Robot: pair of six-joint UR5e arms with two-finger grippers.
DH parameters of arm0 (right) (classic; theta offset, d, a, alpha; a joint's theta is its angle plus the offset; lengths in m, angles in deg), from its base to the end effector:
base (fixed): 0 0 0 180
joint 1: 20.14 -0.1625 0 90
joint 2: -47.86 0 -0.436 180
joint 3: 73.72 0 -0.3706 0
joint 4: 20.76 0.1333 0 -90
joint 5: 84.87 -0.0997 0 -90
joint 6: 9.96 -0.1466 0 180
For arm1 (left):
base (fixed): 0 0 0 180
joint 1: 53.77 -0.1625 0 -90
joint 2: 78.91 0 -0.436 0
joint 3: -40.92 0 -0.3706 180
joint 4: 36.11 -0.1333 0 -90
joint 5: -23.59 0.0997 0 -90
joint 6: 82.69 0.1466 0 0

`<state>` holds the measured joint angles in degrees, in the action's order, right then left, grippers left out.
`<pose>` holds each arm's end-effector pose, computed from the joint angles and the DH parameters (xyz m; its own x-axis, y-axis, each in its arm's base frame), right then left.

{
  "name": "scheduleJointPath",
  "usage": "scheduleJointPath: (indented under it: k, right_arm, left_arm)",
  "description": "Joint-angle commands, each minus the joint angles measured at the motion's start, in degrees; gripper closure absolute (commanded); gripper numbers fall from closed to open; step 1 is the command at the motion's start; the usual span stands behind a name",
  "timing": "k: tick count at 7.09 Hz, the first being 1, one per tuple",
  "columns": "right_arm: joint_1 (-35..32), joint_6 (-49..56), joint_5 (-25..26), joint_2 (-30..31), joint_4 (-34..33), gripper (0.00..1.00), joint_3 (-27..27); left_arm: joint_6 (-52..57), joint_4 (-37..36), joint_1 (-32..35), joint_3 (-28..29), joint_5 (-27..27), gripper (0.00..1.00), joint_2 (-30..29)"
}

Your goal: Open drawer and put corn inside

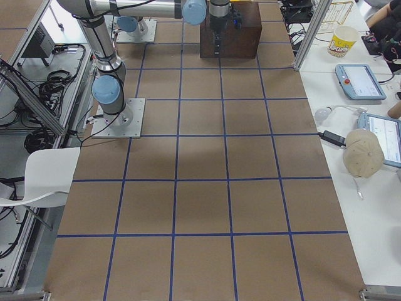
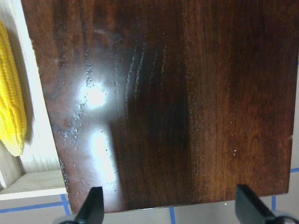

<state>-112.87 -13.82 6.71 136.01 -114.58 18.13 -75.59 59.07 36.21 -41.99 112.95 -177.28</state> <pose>0.1522 -0.4772 0.4280 -0.9994 0.0198 0.0274 0.0197 0.9998 -0.0039 -0.1348 -0.5166 0.4287 -0.9923 0.1212 0.0249 0.1232 0.9862 0.1103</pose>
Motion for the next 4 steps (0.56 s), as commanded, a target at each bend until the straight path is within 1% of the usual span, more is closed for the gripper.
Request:
scheduleJointPath:
  k: [1, 4]
  right_arm:
    - [0.0, 0.0, 0.0, 0.0, 0.0, 0.00, 0.0]
    - [0.0, 0.0, 0.0, 0.0, 0.0, 0.00, 0.0]
  left_arm:
    - [0.0, -0.3, -0.1, -0.1, -0.3, 0.00, 0.1]
    - [-0.1, -0.4, -0.1, -1.6, 0.0, 0.00, 0.5]
